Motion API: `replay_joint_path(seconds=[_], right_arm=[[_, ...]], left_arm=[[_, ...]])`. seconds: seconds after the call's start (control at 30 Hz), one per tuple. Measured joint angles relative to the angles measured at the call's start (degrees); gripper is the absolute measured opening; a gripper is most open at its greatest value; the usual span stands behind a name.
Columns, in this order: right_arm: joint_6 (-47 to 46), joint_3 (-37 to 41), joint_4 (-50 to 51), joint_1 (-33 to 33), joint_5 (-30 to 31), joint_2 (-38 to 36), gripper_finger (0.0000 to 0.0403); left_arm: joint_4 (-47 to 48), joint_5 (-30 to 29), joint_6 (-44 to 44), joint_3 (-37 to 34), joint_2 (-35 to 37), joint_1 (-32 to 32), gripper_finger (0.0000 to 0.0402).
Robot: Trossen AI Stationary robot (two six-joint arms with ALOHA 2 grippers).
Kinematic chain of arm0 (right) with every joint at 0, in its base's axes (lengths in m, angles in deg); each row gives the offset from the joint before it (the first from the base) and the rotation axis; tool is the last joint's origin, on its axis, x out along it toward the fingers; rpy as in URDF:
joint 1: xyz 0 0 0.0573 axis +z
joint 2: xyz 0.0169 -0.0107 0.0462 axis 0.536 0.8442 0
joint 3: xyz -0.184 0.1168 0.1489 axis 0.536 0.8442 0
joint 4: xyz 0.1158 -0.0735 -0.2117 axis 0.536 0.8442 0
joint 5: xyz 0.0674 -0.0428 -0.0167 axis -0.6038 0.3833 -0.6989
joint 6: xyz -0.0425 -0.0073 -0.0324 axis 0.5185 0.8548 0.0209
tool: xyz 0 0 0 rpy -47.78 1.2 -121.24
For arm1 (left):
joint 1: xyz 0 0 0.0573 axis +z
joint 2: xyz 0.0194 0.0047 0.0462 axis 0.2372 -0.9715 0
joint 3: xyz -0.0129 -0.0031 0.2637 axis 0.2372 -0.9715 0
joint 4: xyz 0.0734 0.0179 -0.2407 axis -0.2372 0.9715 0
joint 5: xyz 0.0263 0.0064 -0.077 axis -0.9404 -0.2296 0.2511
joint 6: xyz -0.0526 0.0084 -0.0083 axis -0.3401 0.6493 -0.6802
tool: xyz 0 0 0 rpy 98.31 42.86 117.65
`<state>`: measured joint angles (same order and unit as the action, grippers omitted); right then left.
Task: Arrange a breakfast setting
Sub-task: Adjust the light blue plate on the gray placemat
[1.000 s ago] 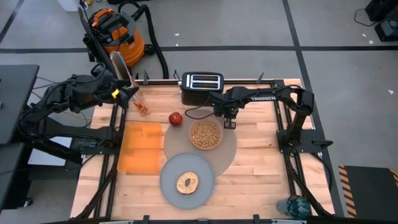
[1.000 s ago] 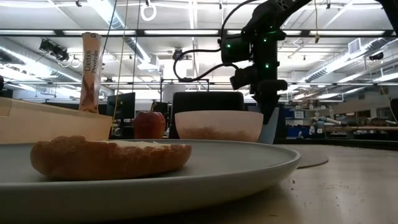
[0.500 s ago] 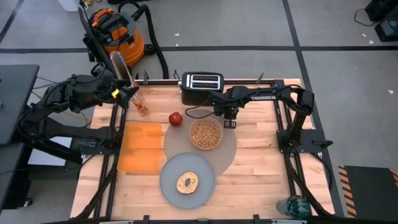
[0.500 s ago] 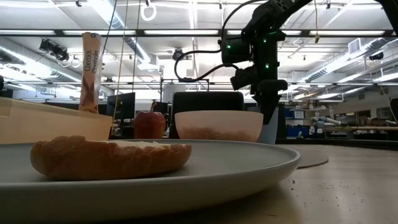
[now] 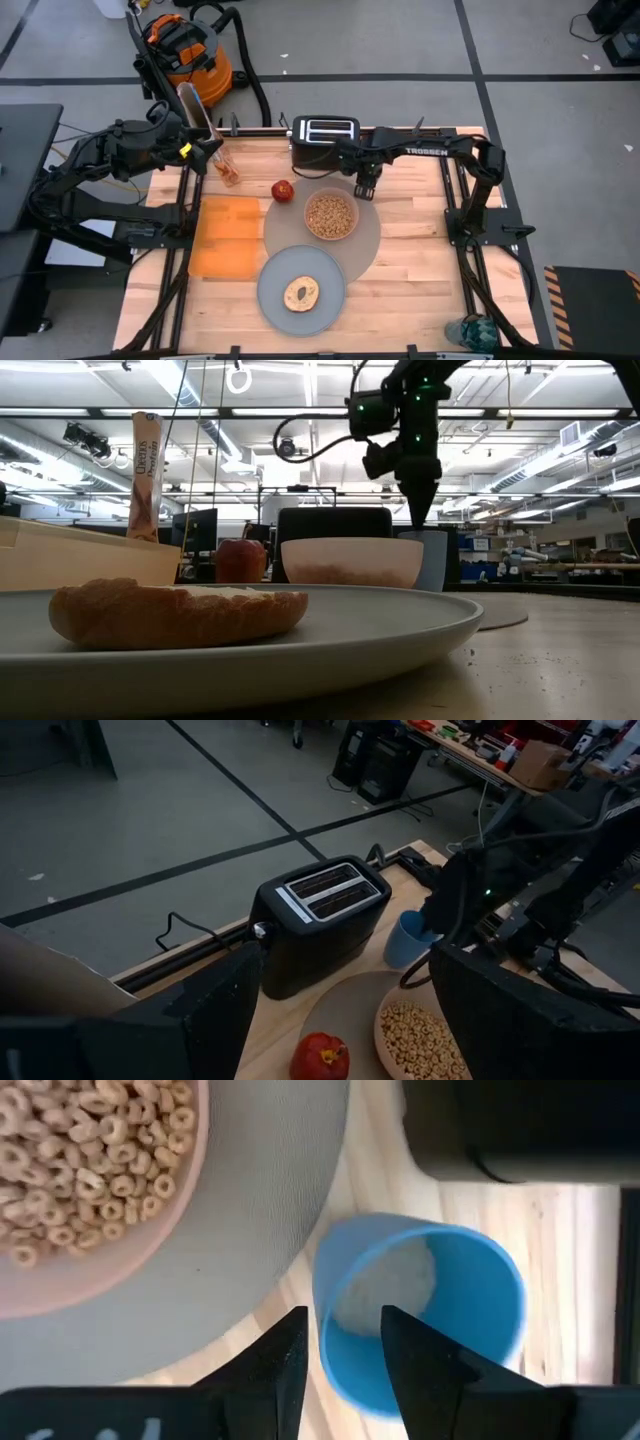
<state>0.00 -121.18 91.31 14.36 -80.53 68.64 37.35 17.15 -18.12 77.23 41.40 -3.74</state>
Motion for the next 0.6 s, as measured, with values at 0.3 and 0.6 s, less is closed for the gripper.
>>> replay_joint_path(seconds=[0.3,0.6], right_arm=[[-7.7,-6.4,6.8,1.8,-0.4,-0.3,0.0135],[-19.5,-9.0,10.5,8.4,-0.4,-4.8,0.0134]], left_arm=[[0.0,0.0,0.0,0.0,0.0,0.0,0.0298],[-2.4,5.4,3.4,0.0,0.0,-3.2,0.0298]])
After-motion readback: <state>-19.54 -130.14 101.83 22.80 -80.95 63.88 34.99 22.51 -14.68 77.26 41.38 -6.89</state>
